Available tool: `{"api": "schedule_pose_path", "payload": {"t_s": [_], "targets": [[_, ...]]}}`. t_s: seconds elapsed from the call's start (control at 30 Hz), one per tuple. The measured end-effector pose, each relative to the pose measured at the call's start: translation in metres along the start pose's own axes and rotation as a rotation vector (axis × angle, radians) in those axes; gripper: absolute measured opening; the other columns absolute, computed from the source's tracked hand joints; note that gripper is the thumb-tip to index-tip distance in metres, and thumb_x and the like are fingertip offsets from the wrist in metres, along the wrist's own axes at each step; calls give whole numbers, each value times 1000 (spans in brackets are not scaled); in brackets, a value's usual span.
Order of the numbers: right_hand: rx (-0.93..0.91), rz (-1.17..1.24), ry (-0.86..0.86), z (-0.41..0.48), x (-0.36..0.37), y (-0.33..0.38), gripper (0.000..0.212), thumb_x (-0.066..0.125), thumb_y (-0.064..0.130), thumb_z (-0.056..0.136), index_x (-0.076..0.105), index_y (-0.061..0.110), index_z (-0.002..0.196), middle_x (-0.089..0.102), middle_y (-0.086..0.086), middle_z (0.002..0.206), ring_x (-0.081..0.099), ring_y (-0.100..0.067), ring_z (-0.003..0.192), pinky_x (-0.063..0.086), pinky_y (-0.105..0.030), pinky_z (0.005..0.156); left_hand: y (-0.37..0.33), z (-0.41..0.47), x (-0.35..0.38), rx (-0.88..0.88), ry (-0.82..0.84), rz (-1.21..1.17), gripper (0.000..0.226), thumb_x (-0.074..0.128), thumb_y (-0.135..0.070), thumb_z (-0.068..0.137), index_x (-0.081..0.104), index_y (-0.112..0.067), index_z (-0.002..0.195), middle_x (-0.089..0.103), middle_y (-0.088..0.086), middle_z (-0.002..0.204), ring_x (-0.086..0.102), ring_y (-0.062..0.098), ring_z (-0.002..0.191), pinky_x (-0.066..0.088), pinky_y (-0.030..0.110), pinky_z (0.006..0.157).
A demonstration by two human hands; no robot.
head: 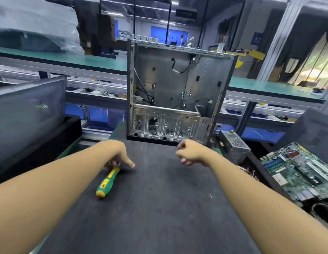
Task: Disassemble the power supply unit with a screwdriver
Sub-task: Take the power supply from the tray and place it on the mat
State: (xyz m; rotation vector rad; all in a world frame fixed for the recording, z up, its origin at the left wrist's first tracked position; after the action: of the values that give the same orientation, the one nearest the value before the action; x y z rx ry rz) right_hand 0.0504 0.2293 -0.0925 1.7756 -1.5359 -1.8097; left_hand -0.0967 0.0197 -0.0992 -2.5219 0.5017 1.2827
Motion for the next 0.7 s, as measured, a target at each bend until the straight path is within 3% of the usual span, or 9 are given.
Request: {"api": "schedule_pose_path", "payload": {"t_s": [0.1, 0.13, 0.23, 0.33, 0.43, 0.53, 0.6, 0.7], "targets": [[-48, 8, 106, -16, 35, 5, 25, 53, 7, 94, 42, 11, 115, 52, -12, 90, 50, -17, 56, 39, -28, 50, -1, -16, 5, 54, -191, 129, 39, 74, -42, 88, 66, -7, 102, 71, 13, 97, 70, 27, 84, 48, 21, 55], [-61, -17, 124, -19, 44, 6, 26, 54, 10, 94, 42, 11, 117, 55, -11, 90, 52, -19, 59, 41, -29, 52, 1, -17, 6, 71, -235, 89, 36, 78, -37, 85, 69, -6, 102, 72, 15, 91, 71, 28, 77, 48, 20, 50], [-125, -112, 125, -29, 60, 8, 29, 59, 22, 93, 46, 14, 119, 62, -3, 85, 56, -19, 70, 46, -30, 60, 0, -12, 14, 173, -241, -319, 29, 84, -22, 80, 69, 0, 91, 58, 13, 62, 51, 22, 43, 50, 28, 48], [-119, 148, 201, -42, 72, 9, 34, 61, 32, 97, 45, 15, 121, 60, -5, 92, 56, -16, 70, 47, -26, 57, -24, -17, 23, 362, -111, -889, 19, 76, -14, 89, 65, -2, 98, 55, 4, 51, 52, 13, 40, 57, 30, 52], [-138, 310, 256, -54, 74, 6, 46, 64, 38, 95, 44, 12, 128, 61, -6, 103, 62, -15, 75, 51, -27, 61, -57, -25, 27, 542, -16, -1265, 27, 69, -13, 94, 63, 2, 115, 69, 10, 74, 68, 16, 60, 60, 28, 59], [-165, 414, 170, -56, 64, -5, 40, 64, 13, 94, 42, 9, 127, 66, -8, 90, 65, -15, 61, 54, -28, 54, -83, -25, 34, 685, -13, -1484, 19, 66, -12, 95, 66, -3, 112, 71, 12, 92, 71, 18, 76, 60, 26, 66], [-146, 384, 63, -55, 55, -18, 39, 58, 4, 90, 42, 15, 124, 64, -6, 84, 62, -15, 53, 55, -31, 50, -92, -19, 42, 732, -142, -1383, 9, 64, -20, 98, 72, -16, 101, 74, 1, 94, 69, 15, 84, 56, 23, 72], [-142, 193, -131, -54, 34, -37, 41, 58, 10, 83, 48, 27, 119, 63, 1, 95, 61, -16, 63, 51, -28, 56, -92, -8, 45, 730, -504, -829, 12, 63, -31, 98, 74, -33, 95, 70, -27, 89, 61, 3, 88, 46, 17, 77]]}}
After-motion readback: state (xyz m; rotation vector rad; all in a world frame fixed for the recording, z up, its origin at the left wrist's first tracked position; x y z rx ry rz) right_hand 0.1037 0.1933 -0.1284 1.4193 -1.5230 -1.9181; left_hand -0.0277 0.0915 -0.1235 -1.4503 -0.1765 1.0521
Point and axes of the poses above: each hand's wrist, its own z-axis towards the middle knuckle, its own x-axis out of the palm, y = z × x, the point moved 6 cm from there along z, towards the middle knuckle
